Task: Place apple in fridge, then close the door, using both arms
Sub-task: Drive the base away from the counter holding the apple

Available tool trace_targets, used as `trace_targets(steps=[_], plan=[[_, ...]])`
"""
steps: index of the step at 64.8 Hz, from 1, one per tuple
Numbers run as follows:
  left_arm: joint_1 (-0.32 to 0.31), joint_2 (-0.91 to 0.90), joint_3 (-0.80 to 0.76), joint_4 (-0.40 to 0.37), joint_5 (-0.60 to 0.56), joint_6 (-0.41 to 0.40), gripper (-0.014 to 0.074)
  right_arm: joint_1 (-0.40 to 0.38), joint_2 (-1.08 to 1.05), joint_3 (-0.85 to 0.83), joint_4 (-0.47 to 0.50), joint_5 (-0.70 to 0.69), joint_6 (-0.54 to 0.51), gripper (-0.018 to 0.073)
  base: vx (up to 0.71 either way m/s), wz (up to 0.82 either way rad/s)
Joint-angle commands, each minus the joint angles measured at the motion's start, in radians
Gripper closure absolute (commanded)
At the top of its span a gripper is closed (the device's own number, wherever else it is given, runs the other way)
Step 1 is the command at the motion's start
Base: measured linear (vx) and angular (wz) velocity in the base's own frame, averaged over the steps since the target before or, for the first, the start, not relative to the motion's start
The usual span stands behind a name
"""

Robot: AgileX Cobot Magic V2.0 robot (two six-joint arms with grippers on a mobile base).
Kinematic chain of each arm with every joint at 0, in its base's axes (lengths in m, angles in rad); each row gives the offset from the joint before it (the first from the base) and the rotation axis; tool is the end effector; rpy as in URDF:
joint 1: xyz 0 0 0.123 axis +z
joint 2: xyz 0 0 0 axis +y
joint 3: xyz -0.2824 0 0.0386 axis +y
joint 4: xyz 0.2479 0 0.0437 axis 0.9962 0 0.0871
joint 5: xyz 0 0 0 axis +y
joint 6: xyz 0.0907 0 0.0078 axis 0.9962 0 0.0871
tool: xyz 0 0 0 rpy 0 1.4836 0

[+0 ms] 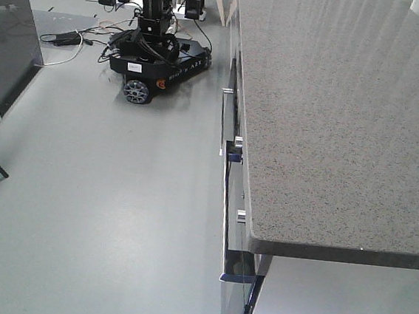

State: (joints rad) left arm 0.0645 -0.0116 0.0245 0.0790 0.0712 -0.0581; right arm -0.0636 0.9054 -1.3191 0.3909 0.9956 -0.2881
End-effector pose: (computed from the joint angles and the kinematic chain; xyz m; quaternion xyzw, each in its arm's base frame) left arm 0.0565 0.0042 0.1990 -0.0174 0.7057 0.0321 0.7075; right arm 0.1443 0.0200 0.4704 -0.0872 0.8379 0.1031 0.5289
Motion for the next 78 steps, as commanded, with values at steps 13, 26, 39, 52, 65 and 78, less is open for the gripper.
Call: trace_targets(steps=[13,26,39,52,65,78], plan=[[-0.006,-0.016,0.028,-0.007,-0.071,-0.008,0.0602,-0.004,-0.006,-0.023,0.025,-0.080,-0.007,0.0517,0.00,0.00],[-0.006,-0.016,0.028,-0.007,-0.071,-0.008,0.0602,-0.004,-0.006,-0.023,0.025,-0.080,-0.007,0.0517,0.00,0.00],[-0.006,-0.016,0.028,-0.007,-0.071,-0.008,0.0602,-0.004,-0.006,-0.023,0.025,-0.080,-0.007,0.0517,0.00,0.00],[-0.006,-0.016,0.028,-0.007,-0.071,-0.008,0.0602,-0.004,-0.006,-0.023,0.025,-0.080,-0.007,0.0517,-0.01,0.02],[-0.006,-0.016,0.028,-0.007,-0.071,-0.008,0.0602,-0.004,-0.006,-0.023,0.025,-0.080,-0.007,0.0517,-0.01,0.05],[-0.006,-0.016,0.028,-0.007,-0.071,-0.008,0.0602,-0.004,-0.006,-0.023,0.025,-0.080,-0.007,0.0517,-0.02,0.09]])
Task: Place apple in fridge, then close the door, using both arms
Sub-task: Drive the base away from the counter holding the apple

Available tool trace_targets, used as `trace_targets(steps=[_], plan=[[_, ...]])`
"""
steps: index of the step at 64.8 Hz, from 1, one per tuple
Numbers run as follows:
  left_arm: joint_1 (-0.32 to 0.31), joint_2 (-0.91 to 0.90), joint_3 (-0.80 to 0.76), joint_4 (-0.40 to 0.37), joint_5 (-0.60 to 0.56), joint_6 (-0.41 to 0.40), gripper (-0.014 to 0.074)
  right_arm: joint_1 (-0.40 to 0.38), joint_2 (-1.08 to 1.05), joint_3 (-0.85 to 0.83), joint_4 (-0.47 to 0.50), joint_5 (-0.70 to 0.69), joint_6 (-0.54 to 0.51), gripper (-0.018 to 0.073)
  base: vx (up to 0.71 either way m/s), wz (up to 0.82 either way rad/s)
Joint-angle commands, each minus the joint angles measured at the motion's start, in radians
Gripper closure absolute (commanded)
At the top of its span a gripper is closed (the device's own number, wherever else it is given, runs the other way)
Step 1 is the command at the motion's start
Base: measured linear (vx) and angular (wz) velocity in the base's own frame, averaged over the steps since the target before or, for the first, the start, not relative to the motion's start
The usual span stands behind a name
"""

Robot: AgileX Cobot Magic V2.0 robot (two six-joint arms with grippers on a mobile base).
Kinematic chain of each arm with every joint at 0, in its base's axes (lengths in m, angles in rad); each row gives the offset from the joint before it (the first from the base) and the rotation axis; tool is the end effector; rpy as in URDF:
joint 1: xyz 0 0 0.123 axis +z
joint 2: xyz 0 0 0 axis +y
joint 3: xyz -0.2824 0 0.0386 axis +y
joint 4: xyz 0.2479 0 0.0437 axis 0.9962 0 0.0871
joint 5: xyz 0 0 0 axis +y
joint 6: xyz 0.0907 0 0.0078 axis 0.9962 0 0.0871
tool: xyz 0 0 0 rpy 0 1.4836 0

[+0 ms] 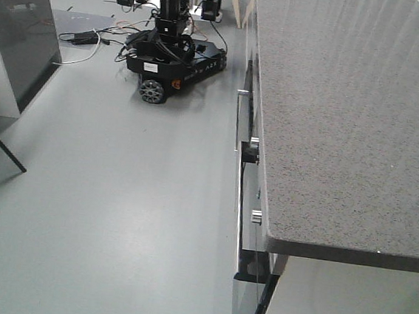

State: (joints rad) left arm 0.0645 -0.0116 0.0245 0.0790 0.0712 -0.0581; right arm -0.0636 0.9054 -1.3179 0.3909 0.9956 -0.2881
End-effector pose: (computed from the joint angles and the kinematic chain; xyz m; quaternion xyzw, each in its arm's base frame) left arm 0.0565 0.0042 0.1990 -0.0174 0.7057 0.0321 0.7075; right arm 0.1444 0.0200 0.4700 -0.0871 0.8382 0.1032 0.5284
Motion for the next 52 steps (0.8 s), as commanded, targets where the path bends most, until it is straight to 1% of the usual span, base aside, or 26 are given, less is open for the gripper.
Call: trace_targets(steps=[1,19,52], plan=[[-0.006,-0.016,0.028,-0.007,-0.071,-0.008,0.0602,-0.004,-0.006,-0.024,0.025,-0.080,-0.007,0.0517,-0.02,0.13],[-0.006,-0.016,0.028,-0.007,-0.071,-0.008,0.0602,-0.004,-0.006,-0.024,0.025,-0.080,-0.007,0.0517,-0.02,0.22],[-0.006,-0.016,0.028,-0.007,-0.071,-0.008,0.0602,-0.004,-0.006,-0.024,0.025,-0.080,-0.007,0.0517,-0.03,0.37]])
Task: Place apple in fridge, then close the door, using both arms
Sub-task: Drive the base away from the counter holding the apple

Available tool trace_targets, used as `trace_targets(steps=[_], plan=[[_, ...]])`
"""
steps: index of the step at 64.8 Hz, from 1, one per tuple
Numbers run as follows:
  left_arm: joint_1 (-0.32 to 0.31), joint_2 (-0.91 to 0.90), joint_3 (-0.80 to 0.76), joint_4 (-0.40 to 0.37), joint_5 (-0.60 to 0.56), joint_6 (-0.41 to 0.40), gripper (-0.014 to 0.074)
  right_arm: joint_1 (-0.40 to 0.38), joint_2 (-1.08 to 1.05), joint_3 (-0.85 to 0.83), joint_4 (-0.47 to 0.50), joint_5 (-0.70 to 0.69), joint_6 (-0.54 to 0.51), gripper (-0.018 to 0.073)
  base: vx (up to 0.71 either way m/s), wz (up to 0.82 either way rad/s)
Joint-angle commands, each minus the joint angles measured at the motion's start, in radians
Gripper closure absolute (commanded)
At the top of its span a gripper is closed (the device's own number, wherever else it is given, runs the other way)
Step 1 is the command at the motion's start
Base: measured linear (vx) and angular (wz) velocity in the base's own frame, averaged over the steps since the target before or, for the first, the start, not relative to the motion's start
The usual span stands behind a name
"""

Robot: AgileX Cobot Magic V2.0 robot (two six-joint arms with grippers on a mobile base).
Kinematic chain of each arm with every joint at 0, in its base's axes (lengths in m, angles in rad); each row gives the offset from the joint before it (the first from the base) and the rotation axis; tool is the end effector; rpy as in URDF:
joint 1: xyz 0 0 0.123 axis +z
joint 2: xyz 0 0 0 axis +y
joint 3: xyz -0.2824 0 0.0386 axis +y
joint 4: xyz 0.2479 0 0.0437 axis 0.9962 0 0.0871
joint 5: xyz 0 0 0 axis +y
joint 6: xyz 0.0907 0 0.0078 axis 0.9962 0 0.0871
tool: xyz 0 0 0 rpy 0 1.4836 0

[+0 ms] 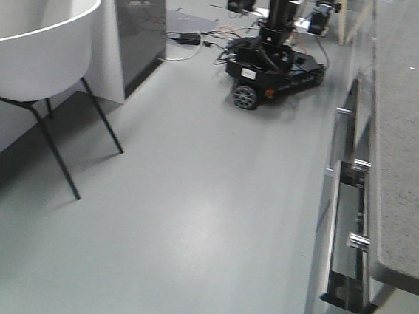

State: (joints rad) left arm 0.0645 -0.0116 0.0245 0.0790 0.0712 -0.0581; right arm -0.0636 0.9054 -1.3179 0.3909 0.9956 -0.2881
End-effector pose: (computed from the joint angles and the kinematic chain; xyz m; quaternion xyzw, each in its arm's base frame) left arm 0.0565 0.0042 0.1990 -0.0174 0.7057 0.0321 0.7075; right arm 0.1444 0.0200 0.4700 -0.0871 0.8382 0.1032 0.5284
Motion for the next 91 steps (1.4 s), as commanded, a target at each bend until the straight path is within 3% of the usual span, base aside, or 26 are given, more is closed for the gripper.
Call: trace_targets(steps=[1,91], plan=[[-0.006,-0.016,0.028,-0.007,-0.071,-0.008,0.0602,-0.004,-0.006,-0.024,0.025,-0.080,-0.007,0.0517,-0.03,0.40],[-0.006,-0.016,0.028,-0.007,-0.065,-0.008,0.0602,-0.004,-0.006,-0.024,0.025,-0.080,-0.007,0.0517,-0.02,0.34]])
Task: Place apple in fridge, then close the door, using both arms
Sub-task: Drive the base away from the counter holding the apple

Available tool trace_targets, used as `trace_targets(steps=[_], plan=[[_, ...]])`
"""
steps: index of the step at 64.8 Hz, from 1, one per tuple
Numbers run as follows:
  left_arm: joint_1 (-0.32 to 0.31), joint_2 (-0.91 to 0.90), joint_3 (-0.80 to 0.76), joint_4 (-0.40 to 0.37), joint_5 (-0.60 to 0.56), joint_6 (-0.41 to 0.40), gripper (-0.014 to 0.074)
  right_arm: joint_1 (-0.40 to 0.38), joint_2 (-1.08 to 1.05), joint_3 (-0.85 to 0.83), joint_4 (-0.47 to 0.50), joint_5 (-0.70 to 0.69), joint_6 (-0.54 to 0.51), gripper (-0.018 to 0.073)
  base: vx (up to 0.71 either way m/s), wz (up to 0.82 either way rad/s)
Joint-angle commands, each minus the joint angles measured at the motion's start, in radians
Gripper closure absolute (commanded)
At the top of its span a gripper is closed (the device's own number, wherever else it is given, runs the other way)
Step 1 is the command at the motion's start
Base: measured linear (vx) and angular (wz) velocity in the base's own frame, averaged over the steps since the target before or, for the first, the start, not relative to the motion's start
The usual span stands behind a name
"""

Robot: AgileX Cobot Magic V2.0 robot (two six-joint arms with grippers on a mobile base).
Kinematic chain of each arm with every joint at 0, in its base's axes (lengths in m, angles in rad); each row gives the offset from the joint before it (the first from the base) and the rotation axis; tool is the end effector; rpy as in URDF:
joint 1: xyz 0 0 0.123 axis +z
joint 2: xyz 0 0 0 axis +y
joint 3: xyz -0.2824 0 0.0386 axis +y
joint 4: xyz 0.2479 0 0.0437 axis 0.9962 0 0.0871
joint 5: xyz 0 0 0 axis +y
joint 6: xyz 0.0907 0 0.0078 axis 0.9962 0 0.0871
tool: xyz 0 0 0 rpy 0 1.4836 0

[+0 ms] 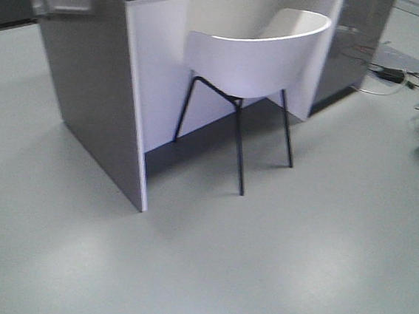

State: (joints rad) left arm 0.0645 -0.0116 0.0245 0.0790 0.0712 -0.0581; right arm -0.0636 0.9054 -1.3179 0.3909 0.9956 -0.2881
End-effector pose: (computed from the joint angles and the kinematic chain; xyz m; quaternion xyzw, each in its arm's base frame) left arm 0.0565 0.0042 0.1990 -0.0174 0.7057 0.0321 0.7075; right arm 0.1444 0.0200 0.4700 -0.0871 0.8382 0.1032 0.5284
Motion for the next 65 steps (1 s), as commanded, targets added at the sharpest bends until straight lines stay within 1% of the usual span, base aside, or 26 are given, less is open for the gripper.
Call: trace_targets(steps=[1,36,65], plan=[[-0.006,-0.016,0.028,-0.007,-0.065,-0.008,0.0602,-0.004,-0.006,-0.024,0.025,-0.080,-0.007,0.0517,0.00,0.49],[-0.006,-0.016,0.028,-0.007,-0.065,-0.008,0.0602,-0.004,-0.006,-0.024,0.025,-0.080,-0.007,0.0517,0.00,0.51],[-0.006,-0.016,0.028,-0.007,-0.065,-0.008,0.0602,-0.004,-0.006,-0.024,0.025,-0.080,-0.007,0.0517,0.01,0.28]])
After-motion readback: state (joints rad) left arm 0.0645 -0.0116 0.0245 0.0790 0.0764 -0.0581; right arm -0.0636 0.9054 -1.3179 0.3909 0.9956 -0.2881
